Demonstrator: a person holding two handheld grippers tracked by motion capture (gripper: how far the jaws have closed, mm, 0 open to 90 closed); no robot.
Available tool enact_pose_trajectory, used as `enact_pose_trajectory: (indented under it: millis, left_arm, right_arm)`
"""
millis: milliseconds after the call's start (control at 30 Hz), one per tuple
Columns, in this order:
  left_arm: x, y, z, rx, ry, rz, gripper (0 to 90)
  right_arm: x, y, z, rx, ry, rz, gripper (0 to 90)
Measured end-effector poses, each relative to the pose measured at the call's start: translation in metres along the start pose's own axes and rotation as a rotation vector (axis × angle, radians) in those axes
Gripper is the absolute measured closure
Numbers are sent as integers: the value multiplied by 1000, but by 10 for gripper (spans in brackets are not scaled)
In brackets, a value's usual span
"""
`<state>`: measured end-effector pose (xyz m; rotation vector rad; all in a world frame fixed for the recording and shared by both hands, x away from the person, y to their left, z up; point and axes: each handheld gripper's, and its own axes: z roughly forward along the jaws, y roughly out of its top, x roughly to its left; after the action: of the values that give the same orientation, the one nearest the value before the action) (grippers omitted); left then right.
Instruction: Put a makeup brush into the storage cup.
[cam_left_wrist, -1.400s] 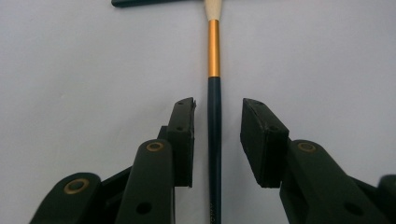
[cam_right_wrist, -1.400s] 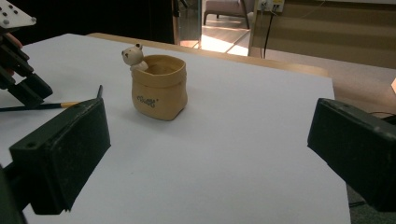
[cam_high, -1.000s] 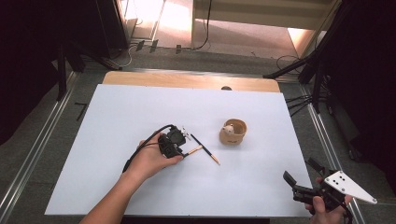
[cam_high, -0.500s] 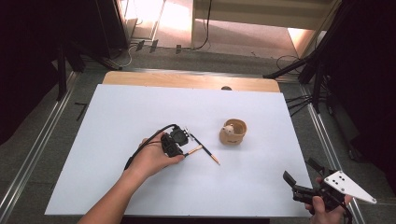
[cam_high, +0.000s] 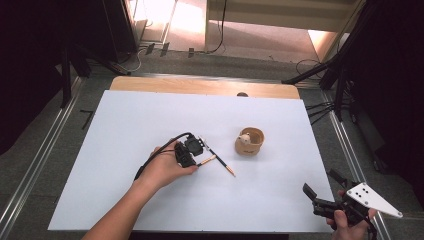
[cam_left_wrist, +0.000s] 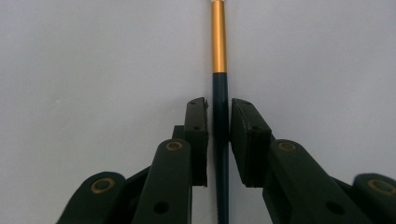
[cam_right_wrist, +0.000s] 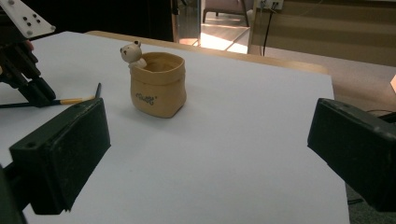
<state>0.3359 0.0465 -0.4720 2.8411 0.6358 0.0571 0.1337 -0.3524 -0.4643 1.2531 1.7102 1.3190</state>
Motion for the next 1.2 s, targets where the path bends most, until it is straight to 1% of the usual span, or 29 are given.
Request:
enact_pose_trajectory:
  millis: [133, 233, 300, 400, 433, 500, 533, 633, 700, 800, 900, 1033, 1200]
  left_arm:
    - [1, 1, 0, 7, -4, -4, 798]
    - [2, 1, 1, 12, -17, -20, 808]
    - [4, 2, 1, 14, -23, -19, 811]
    - [5, 2, 2, 19, -29, -30, 813]
    - [5, 3, 2, 22, -28, -28, 814]
    - [2, 4, 2, 35, -15, 5, 811]
    - [1, 5, 2, 38, -10, 10, 811]
    - [2, 6, 3, 45, -14, -7, 816]
    - [2, 7, 2, 53, -16, -8, 821]
    - [3, 7, 3, 49, -18, -12, 834]
    - [4, 7, 2, 51, -23, -8, 849]
    - [4, 6, 2, 43, -22, 9, 851]
    - [5, 6, 2, 39, -26, 10, 852]
  right_arm:
    - [0, 0, 0, 1, -1, -1, 0]
    - [0, 0, 0, 0, -1, 1, 0]
    - [1, 0, 1, 1, 0, 0, 0]
    - [1, 0, 1, 1, 1, -3, 0]
    - [1, 0, 1, 1, 0, -3, 0]
    - [1, 0, 1, 1, 0, -2, 0]
    - [1, 0, 1, 2, 1, -2, 0]
    - [1, 0, 1, 3, 0, -6, 0]
    - [1, 0, 1, 3, 2, -6, 0]
    - [1, 0, 1, 3, 0, -3, 0]
    - [1, 0, 1, 6, -2, 1, 0]
    - [1, 0, 1, 6, -3, 0, 0]
    - [0, 0, 1, 7, -5, -2, 0]
